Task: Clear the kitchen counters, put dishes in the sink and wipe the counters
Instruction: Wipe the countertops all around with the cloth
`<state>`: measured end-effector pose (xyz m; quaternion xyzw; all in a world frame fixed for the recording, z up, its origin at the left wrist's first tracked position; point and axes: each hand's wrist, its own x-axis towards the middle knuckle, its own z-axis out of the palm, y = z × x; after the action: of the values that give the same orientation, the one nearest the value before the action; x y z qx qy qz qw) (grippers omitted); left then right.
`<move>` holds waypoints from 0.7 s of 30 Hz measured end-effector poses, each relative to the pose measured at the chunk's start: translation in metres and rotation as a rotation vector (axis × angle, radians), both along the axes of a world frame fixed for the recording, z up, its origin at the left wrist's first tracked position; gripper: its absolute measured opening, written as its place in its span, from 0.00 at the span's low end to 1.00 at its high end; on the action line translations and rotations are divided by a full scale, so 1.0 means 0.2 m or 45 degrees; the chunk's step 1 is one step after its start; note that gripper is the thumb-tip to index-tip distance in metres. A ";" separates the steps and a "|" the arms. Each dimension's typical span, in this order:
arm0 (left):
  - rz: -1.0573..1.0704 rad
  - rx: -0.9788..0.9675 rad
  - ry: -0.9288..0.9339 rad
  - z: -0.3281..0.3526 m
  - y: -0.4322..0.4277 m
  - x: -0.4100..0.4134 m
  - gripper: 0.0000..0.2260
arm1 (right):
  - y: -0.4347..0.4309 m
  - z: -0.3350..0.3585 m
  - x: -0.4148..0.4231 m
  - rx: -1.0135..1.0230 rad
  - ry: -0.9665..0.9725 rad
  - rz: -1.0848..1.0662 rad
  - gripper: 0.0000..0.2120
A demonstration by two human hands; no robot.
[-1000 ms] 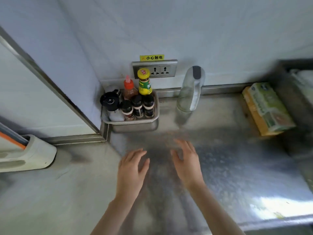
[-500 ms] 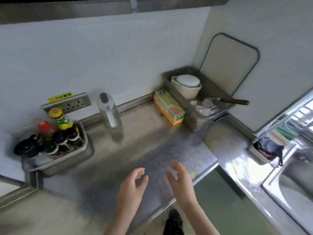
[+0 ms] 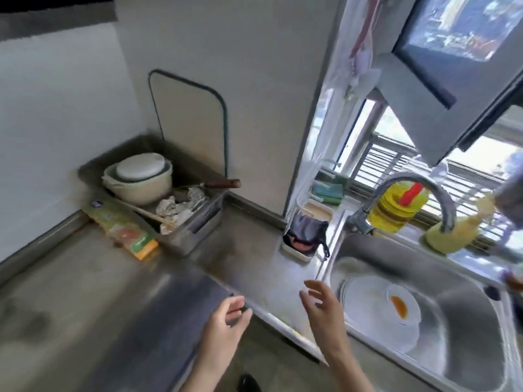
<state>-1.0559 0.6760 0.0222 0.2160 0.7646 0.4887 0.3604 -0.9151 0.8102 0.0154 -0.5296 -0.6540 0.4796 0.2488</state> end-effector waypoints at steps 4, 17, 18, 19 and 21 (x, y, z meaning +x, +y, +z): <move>0.012 0.128 -0.107 0.13 0.33 -0.05 0.09 | 0.29 0.06 0.02 0.039 0.073 -0.095 0.07; 0.208 0.103 -0.525 0.36 1.18 -0.09 0.12 | 0.39 0.09 -0.02 0.137 -0.055 -0.090 0.09; 0.193 0.075 -0.515 0.34 1.19 -0.09 0.09 | 0.36 0.09 0.00 0.130 -0.076 -0.097 0.10; 0.165 0.031 -0.500 0.33 1.19 -0.08 0.05 | 0.34 0.09 0.01 0.116 -0.092 -0.108 0.11; 0.105 -0.034 -0.463 0.31 1.20 -0.07 0.08 | 0.29 0.09 0.06 0.076 -0.100 -0.151 0.12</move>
<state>-1.0705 0.9157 0.0836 0.0876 0.7015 0.5238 0.4752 -0.9028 0.8689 0.0336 -0.5780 -0.6448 0.4231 0.2666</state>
